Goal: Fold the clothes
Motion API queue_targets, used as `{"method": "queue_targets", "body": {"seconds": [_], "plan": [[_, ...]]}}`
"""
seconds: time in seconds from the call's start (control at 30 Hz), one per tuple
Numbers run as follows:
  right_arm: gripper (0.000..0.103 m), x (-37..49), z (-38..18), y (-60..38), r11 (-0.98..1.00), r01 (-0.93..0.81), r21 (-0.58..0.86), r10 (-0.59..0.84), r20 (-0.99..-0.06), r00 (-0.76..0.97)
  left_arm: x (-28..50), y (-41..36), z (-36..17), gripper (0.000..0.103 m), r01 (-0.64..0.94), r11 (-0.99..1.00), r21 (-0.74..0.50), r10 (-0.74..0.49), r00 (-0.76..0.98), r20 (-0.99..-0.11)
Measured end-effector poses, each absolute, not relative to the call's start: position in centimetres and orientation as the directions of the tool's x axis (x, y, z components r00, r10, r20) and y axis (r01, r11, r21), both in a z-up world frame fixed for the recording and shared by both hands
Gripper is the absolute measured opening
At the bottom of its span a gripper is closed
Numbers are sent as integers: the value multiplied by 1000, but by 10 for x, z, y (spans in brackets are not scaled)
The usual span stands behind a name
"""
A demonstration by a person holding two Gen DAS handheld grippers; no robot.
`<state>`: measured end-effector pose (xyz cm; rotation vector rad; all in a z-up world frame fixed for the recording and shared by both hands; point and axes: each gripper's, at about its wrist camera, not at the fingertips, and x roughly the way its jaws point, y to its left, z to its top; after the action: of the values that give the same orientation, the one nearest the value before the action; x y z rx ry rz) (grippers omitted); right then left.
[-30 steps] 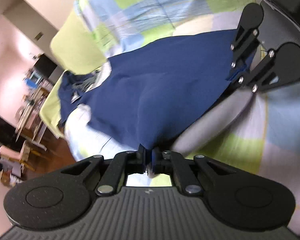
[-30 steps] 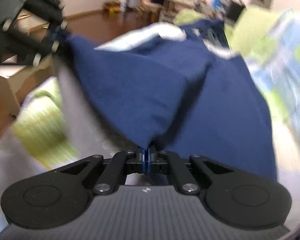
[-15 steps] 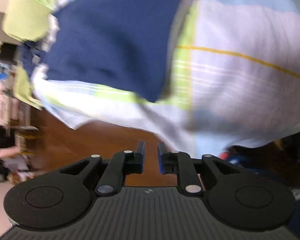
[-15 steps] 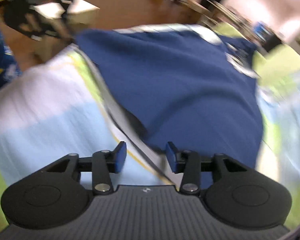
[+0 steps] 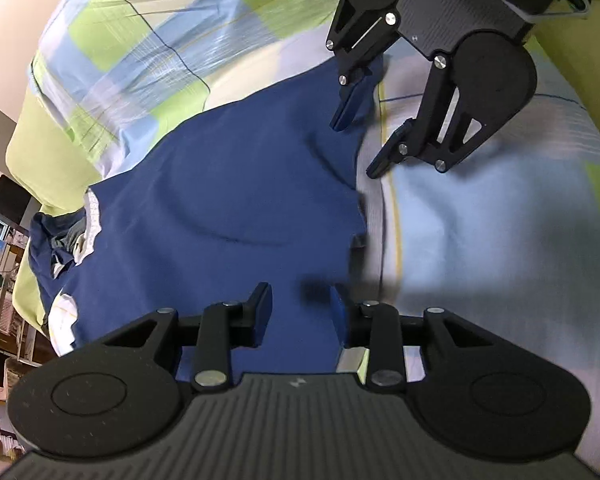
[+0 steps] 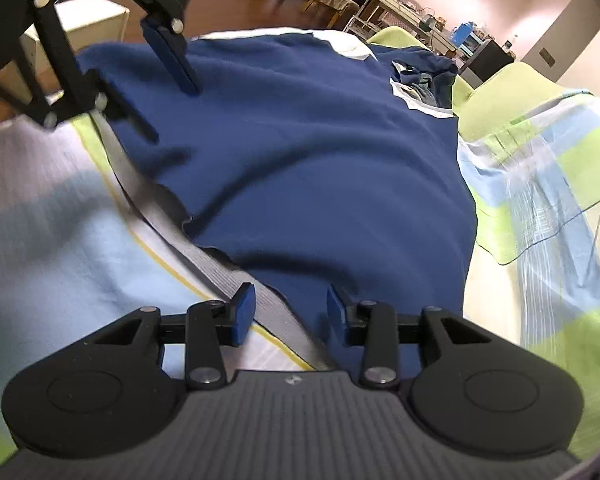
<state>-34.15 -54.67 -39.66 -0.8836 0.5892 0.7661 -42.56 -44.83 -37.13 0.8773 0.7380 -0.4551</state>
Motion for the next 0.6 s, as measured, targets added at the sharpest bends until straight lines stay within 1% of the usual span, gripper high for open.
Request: {"method": "queue_targets", "body": {"seconds": [0.1, 0.13, 0.27, 0.33, 0.53, 0.6], "plan": [[34, -344, -399, -546, 423, -779, -462, 330, -723, 607, -409, -454, -382, 40, 624, 586, 516, -32, 654, -755], [35, -346, -400, -547, 422, -776, -468, 328, -720, 612, -412, -456, -383, 38, 632, 581, 513, -32, 648, -761], [35, -345, -401, -543, 435, -762, -480, 317, -711, 628, -411, -456, -379, 40, 652, 561, 510, -57, 645, -762], [37, -350, -398, -548, 446, -757, -478, 318, -706, 633, -411, -458, -380, 40, 667, 538, 516, -65, 642, -764], [37, -351, -398, -551, 463, -755, -465, 320, -706, 632, -412, -468, -396, 41, 691, 458, 560, -36, 644, -764], [37, -352, -399, -551, 457, -755, -469, 322, -704, 633, -412, -473, -404, 41, 690, 429, 583, -8, 649, -761]]}}
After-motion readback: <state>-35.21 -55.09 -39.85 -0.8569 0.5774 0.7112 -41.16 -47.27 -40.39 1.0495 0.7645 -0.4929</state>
